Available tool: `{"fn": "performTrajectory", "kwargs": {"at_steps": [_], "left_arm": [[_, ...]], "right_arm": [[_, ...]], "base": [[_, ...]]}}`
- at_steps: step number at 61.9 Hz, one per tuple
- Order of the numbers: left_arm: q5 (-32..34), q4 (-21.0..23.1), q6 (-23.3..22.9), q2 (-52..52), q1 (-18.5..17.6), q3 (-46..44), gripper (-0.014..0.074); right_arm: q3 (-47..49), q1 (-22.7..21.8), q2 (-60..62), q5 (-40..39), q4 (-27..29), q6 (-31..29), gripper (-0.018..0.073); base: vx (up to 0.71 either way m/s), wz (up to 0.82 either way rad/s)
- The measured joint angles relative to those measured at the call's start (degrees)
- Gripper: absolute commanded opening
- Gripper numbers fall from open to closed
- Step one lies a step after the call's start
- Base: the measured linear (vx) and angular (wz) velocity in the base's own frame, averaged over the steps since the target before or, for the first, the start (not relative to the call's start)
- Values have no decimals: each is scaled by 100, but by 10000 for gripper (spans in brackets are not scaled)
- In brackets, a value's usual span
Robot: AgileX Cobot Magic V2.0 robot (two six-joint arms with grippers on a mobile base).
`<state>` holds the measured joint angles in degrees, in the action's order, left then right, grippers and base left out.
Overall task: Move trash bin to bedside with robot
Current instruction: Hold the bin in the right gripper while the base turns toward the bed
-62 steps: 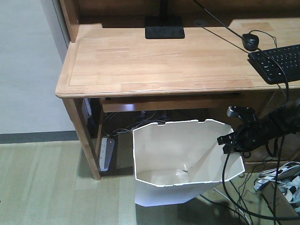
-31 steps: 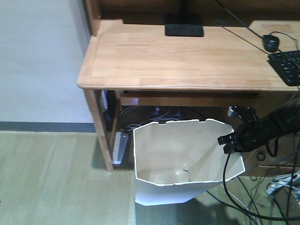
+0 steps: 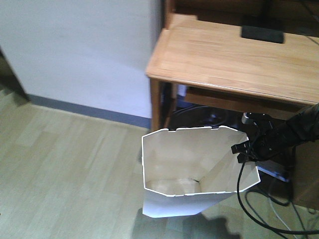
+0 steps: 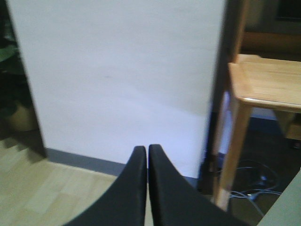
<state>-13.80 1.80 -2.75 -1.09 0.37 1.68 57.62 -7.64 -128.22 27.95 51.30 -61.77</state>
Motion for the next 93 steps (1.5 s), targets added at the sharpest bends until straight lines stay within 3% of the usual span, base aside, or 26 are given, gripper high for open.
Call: {"fn": "performTrajectory", "kwargs": {"at_steps": [44,93], "left_arm": [[0,0,0,0,0,0,-6],[0,0,0,0,0,0,-6]], "right_arm": [[0,0,0,67,-5,0,-6],[0,0,0,-26,28,0,-6]], "base": [[-4,59],[16,65]]}}
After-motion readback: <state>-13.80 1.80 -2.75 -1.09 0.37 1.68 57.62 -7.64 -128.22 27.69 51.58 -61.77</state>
